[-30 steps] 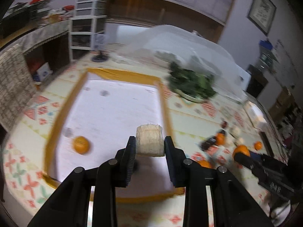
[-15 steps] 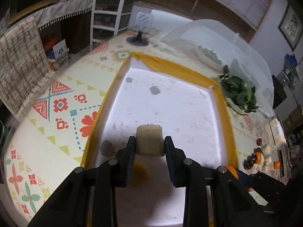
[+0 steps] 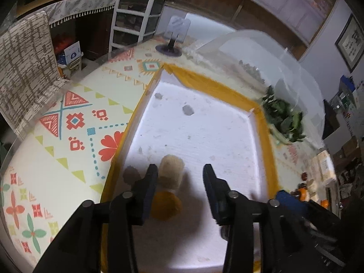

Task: Organize fruits
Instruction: 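Carry both pieces over the tray and open both tools to release them, then grasp a red date from the tablecloth with the right tool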

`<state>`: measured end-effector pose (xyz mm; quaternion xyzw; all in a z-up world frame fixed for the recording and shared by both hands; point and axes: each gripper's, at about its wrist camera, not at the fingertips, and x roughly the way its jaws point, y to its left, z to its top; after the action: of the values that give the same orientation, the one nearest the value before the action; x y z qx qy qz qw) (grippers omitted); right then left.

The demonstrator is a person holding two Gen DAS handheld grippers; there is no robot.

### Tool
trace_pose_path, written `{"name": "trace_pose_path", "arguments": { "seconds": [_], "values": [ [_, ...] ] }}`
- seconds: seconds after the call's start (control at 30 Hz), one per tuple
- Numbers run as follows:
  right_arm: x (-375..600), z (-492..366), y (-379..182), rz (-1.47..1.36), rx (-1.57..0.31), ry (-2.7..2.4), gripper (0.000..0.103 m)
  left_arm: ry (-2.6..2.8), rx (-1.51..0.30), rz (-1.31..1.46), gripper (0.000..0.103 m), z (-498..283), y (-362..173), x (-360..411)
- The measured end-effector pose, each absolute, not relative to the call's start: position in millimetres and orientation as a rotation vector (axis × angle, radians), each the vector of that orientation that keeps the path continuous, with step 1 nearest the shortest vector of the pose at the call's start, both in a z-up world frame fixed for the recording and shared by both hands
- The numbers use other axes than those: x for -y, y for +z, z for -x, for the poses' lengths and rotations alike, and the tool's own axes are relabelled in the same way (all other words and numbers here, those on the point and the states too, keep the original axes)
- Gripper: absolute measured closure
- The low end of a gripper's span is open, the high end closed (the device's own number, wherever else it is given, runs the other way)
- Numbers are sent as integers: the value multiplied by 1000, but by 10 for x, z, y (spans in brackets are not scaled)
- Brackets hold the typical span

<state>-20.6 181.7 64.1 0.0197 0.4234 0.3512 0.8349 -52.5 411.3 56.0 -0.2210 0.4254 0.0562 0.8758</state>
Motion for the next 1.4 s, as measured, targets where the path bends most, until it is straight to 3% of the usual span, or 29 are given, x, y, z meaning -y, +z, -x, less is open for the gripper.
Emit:
{"name": "trace_pose_path", "arguments": {
  "seconds": [0.07, 0.13, 0.43, 0.77, 1.03, 1.4],
  "values": [
    [-1547, 295, 724, -23, -870, 728, 64, 106, -824, 498, 28, 701, 703, -4100],
    [-1262, 398, 738, 5, -857, 703, 64, 100, -771, 526, 16, 858, 794, -4087],
    [-625, 809, 386, 81, -886, 691, 64, -4, -714, 581, 16, 1368, 820, -3711],
    [-1206, 940, 118, 179, -887, 870, 64, -38, -729, 569, 16, 1485, 772, -3493],
    [-1254, 933, 56, 196, -884, 825, 82, -83, -734, 534, 16, 1394, 841, -3315],
    [23, 833, 178, -17, -893, 597, 82, -269, -847, 288, 16, 974, 750, -2193]
  ]
}}
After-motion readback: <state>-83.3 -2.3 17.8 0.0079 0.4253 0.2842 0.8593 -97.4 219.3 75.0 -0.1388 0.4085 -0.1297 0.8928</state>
